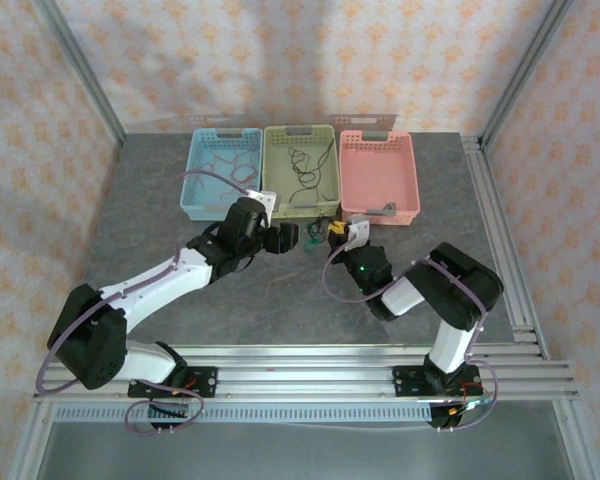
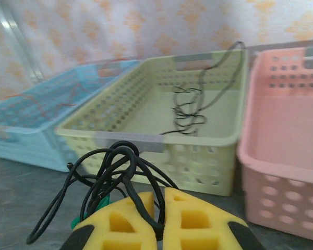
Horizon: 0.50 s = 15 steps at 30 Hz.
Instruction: Untangle the cables
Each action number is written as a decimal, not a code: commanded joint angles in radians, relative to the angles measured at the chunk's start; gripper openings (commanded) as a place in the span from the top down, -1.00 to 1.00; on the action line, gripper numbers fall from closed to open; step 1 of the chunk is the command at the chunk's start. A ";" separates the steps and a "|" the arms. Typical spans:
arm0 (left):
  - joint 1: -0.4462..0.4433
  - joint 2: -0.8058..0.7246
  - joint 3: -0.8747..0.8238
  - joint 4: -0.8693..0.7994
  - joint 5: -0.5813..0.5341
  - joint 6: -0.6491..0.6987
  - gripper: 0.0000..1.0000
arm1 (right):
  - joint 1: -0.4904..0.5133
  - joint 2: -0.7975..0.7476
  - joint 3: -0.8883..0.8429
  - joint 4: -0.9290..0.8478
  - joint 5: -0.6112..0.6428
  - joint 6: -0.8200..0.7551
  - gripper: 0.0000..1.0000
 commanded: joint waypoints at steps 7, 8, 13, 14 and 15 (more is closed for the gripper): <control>0.003 0.008 -0.046 0.119 0.145 0.016 -0.44 | -0.019 -0.047 0.006 0.027 -0.162 0.057 0.95; 0.000 0.010 -0.046 0.116 0.150 0.019 -0.44 | -0.026 -0.051 0.004 0.027 -0.166 0.077 0.96; -0.001 0.030 -0.027 0.089 0.137 0.013 -0.44 | -0.054 -0.059 0.006 0.028 -0.228 0.139 1.00; -0.001 0.037 -0.020 0.081 0.130 0.012 -0.45 | -0.054 -0.059 0.006 0.029 -0.232 0.145 1.00; -0.001 0.039 -0.017 0.078 0.123 0.009 -0.44 | -0.055 -0.059 0.007 0.029 -0.235 0.150 1.00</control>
